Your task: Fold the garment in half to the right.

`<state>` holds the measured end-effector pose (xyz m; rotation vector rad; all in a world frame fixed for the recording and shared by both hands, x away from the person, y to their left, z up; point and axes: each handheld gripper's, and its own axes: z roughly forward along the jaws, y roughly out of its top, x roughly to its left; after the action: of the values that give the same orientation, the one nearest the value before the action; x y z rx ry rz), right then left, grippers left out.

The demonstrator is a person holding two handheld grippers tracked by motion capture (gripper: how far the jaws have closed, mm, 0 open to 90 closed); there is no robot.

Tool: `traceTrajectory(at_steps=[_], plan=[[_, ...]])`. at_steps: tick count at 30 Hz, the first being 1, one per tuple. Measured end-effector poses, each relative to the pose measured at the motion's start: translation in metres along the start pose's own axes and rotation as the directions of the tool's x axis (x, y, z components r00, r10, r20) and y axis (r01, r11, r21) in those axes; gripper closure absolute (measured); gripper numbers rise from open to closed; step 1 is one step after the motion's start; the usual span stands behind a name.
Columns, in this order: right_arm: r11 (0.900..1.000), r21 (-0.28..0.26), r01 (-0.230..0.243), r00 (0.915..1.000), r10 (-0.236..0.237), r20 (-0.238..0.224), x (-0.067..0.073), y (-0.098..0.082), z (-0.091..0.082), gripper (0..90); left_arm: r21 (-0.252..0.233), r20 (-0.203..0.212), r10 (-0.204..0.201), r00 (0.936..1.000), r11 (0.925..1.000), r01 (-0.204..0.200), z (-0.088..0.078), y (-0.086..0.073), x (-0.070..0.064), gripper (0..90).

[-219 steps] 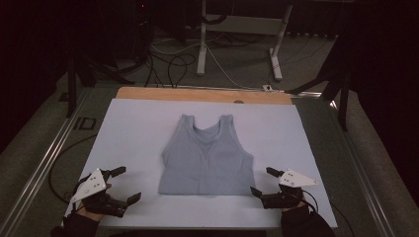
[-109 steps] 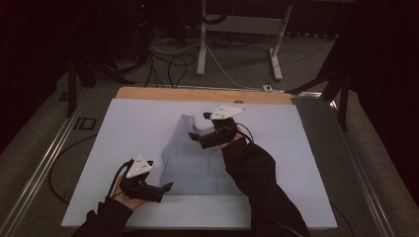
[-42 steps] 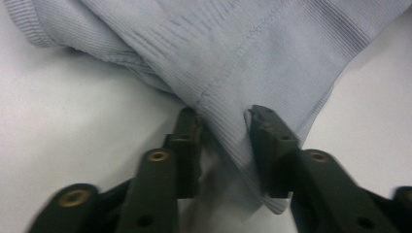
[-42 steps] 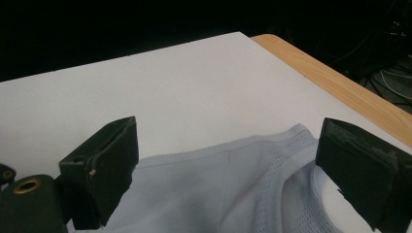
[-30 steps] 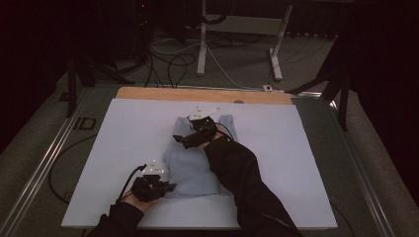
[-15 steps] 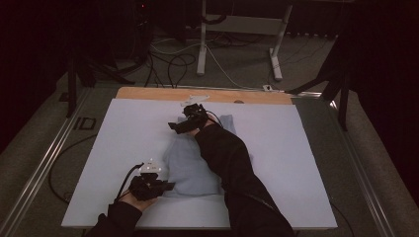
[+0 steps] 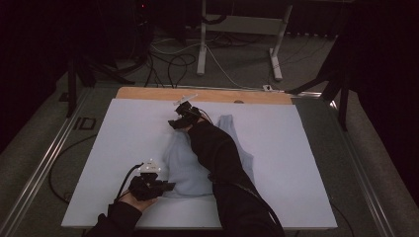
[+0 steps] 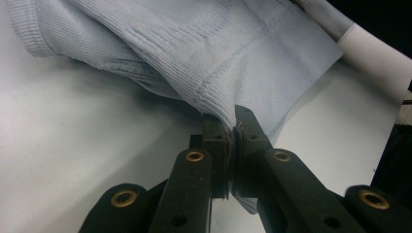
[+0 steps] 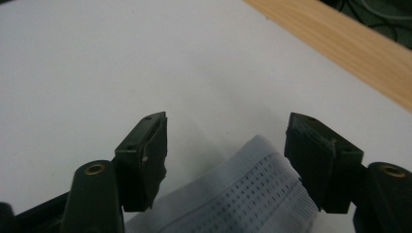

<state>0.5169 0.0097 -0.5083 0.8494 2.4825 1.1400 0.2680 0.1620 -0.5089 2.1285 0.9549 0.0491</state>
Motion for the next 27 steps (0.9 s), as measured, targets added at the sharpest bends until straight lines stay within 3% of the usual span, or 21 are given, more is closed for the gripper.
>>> traceTrajectory(at_steps=[5, 11, 14, 17, 19, 23, 27], plan=[[0.999, 0.035, -0.016, 0.9995, 0.015, 0.027, -0.006, 0.001, 0.009, 34.7, -0.001, 0.005, 0.0, 1.0, 1.0, 0.0, 0.0, 0.0, 0.0, 86.6], [0.995, 0.093, 0.03, 0.9987, -0.034, 0.038, -0.008, 0.001, 0.016, 42.1, 0.001, 0.005, 0.005, 1.0, 1.0, -0.005, 0.0, 0.001, -0.001, 86.6], [0.995, 0.101, 0.029, 0.9991, -0.032, 0.03, -0.007, -0.002, 0.018, 44.8, 0.003, 0.004, 0.005, 1.0, 1.0, -0.005, 0.0, 0.0, -0.002, 86.6], [0.991, 0.125, 0.05, 0.9977, -0.055, 0.04, -0.005, -0.005, 0.02, 52.4, 0.003, 0.005, 0.004, 1.0, 1.0, -0.004, 0.0, 0.0, -0.001, 86.6], [0.992, 0.123, 0.038, 0.9986, -0.042, 0.032, -0.006, -0.006, 0.02, 56.4, 0.005, 0.005, 0.003, 1.0, 1.0, -0.003, 0.001, 0.0, -0.002, 86.6], [0.988, 0.139, 0.061, 0.9978, -0.064, 0.019, -0.005, -0.004, 0.02, 74.7, 0.008, 0.004, -0.001, 1.0, 1.0, 0.001, 0.002, 0.0, -0.002, 86.6], [0.986, 0.146, 0.079, 0.9966, -0.082, 0.014, -0.003, -0.002, 0.02, 83.1, 0.014, 0.004, 0.001, 1.0, 0.9999, -0.001, 0.003, -0.001, -0.002, 86.6]])
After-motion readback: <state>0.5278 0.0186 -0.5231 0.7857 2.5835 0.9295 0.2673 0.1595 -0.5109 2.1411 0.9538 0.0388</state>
